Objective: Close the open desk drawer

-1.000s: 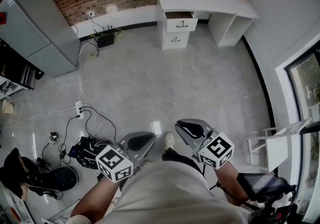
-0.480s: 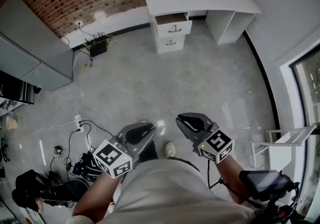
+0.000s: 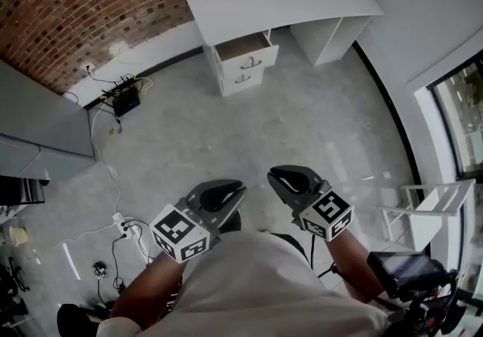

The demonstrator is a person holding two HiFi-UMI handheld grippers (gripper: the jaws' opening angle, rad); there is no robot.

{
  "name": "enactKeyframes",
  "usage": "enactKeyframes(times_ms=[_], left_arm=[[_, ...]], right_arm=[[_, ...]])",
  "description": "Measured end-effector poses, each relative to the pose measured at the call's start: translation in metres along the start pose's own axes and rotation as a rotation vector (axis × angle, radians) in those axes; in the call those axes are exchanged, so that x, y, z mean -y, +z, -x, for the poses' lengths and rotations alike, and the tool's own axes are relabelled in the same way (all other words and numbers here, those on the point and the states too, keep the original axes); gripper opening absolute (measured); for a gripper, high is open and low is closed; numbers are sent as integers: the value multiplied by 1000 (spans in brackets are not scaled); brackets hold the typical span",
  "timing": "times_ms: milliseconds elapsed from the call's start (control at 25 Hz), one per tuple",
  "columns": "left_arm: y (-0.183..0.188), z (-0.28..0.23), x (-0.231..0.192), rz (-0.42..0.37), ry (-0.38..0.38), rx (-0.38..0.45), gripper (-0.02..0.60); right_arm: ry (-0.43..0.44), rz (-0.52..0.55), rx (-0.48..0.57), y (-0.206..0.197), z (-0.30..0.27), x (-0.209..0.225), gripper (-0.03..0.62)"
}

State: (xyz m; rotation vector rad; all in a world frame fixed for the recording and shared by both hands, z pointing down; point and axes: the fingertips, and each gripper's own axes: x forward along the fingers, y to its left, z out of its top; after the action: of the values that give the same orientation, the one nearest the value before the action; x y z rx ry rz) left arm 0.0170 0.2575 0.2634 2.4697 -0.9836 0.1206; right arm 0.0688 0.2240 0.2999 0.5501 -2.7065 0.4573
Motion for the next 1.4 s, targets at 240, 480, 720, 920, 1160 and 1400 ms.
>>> enactKeyframes(times_ms=[240,480,720,920,1160,1400], left_arm=[[35,-15,-93,-24,-95,-48,48],[58,-38,-163,4,-75,-39,6],[67,-71,-220,53,-96,-63,6],[80,-124,-272,74,-106,-140,6],[90,-202,-319,89,-132,-181,6],[94,-251,-353,85,-159,-182,6]], right_arm=[[-90,-131,37,25,-83,72,25],[-110,-346,22,6,-155,155,23],[-120,-556,-27,-46,-238,253,24],[-114,-757,-24,-74,-314,342,23],[-123,-1097,106,-109,-381,449,35],[-187,-1264,197,-158,-425,518,54]])
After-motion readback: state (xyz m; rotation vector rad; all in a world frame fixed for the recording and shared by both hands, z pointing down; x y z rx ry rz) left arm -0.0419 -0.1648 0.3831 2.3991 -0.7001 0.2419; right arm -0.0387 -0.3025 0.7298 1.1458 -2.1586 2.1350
